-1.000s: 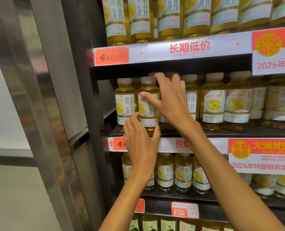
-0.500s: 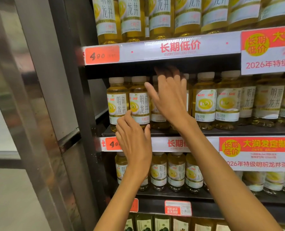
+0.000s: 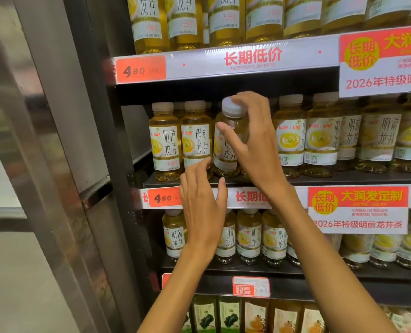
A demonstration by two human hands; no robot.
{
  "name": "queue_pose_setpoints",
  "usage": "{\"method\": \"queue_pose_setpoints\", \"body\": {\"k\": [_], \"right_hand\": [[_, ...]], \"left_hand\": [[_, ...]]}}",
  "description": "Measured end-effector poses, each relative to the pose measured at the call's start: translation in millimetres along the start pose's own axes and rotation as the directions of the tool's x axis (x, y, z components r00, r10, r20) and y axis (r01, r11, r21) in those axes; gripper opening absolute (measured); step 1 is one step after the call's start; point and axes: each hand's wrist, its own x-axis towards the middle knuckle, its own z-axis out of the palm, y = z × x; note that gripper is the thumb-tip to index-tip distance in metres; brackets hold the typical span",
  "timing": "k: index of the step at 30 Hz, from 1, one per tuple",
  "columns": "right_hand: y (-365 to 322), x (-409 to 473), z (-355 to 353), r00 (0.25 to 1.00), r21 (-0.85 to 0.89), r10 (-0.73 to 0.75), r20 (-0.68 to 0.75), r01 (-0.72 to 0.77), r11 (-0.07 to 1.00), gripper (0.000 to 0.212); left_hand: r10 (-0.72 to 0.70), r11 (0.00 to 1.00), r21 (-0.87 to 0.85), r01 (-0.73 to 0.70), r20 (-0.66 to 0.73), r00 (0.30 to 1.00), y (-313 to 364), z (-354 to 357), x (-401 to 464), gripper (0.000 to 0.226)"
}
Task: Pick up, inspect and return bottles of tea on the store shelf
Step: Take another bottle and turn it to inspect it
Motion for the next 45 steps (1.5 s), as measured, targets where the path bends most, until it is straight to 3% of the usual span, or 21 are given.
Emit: {"method": "queue_pose_setpoints", "body": {"k": [3, 5, 9, 14, 17, 20, 22, 24, 29, 32, 34, 36, 39, 45], "right_hand": [[-4, -11, -5, 0.987, 0.163, 0.157, -0.012, -0.153, 0.975, 0.058], [-8, -16, -8, 0.974, 0.239, 0.225, 0.039, -0.227, 0.944, 0.051], [-18, -24, -19, 0.955, 0.397, 0.292, -0.041, -0.253, 0.882, 0.027], [-37, -24, -49, 0.949, 0.556, 0.313, -0.031, -0.244, 0.795, 0.021], [-48, -24, -63, 0.926, 0.707, 0.362, 0.104, -0.325, 0.628, 0.022], [-51, -28, -69, 0.876, 0.696, 0.400, 0.269, -0.464, 0.549, 0.020], [-48, -37, -68, 0.814, 0.608, 0.450, 0.367, -0.577, 0.546, 0.017], [-42, -52, -67, 0.730, 0.557, 0.497, 0.469, -0.681, 0.475, 0.021], [-32, -110, -58, 0.572, 0.636, 0.502, 0.649, -0.770, 0.056, 0.042], [-33, -144, -52, 0.559, 0.684, 0.451, 0.696, -0.707, -0.178, 0.053], [-36, -159, -49, 0.548, 0.689, 0.436, 0.714, -0.660, -0.298, 0.050], [-36, -170, -49, 0.510, 0.682, 0.477, 0.716, -0.659, -0.318, 0.044], [-34, -180, -51, 0.422, 0.621, 0.549, 0.721, -0.745, -0.244, 0.041], [-33, -205, -56, 0.244, 0.494, 0.680, 0.692, -0.847, -0.199, 0.049]], "left_hand": [[0.078, 0.994, -0.086, -0.074, 0.046, 0.996, -1, -3, 0, 0.050], [0.076, 0.989, -0.132, -0.064, 0.089, 0.993, -1, -3, -1, 0.056], [0.094, 0.979, -0.195, -0.063, 0.155, 0.983, 2, -5, -2, 0.066], [0.146, 0.979, -0.167, -0.120, 0.149, 0.978, 12, -24, -3, 0.072], [0.099, 0.941, -0.337, 0.027, 0.351, 0.931, 22, -43, -9, 0.069], [0.006, 0.784, -0.520, 0.340, 0.554, 0.833, 30, -52, -28, 0.054], [-0.051, 0.703, -0.542, 0.461, 0.609, 0.792, 27, -55, -46, 0.045], [-0.109, 0.634, -0.511, 0.581, 0.685, 0.721, 23, -58, -65, 0.044], [-0.157, 0.293, -0.411, 0.864, 0.870, 0.467, 21, -71, -115, 0.064], [-0.053, 0.036, -0.389, 0.921, 0.919, 0.390, 26, -80, -132, 0.056], [-0.025, -0.058, -0.346, 0.936, 0.938, 0.345, 28, -83, -141, 0.057], [-0.046, -0.107, -0.305, 0.946, 0.952, 0.301, 28, -84, -151, 0.060], [-0.056, -0.179, -0.258, 0.949, 0.966, 0.252, 28, -85, -168, 0.062], [-0.176, -0.113, -0.243, 0.963, 0.959, 0.221, 23, -85, -182, 0.052]]}}
